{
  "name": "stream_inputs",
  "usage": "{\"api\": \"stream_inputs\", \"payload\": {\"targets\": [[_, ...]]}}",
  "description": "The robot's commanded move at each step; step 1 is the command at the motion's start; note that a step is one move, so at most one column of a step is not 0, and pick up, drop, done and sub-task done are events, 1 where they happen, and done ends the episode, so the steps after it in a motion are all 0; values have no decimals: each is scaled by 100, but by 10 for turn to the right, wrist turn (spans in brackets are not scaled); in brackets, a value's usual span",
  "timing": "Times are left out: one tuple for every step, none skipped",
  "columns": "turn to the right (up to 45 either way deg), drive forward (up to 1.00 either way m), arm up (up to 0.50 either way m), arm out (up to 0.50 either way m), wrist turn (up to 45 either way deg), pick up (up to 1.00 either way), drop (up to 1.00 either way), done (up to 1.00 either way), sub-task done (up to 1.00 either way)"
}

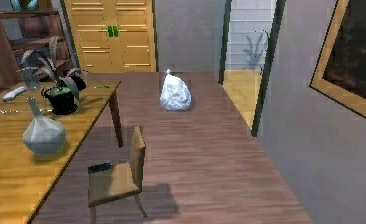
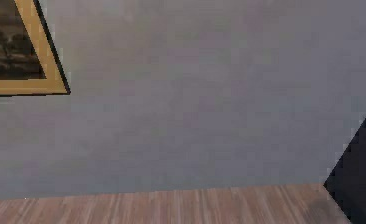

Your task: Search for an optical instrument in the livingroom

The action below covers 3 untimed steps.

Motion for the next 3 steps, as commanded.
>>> {"api": "stream_inputs", "payload": {"targets": [[0, 15, 0, 0, 0, 0, 0, 0, 0], [150, 0, 0, 0, 0, 0, 0, 0, 0], [0, 100, 0, 0, 0, 0, 0, 0, 0]]}}
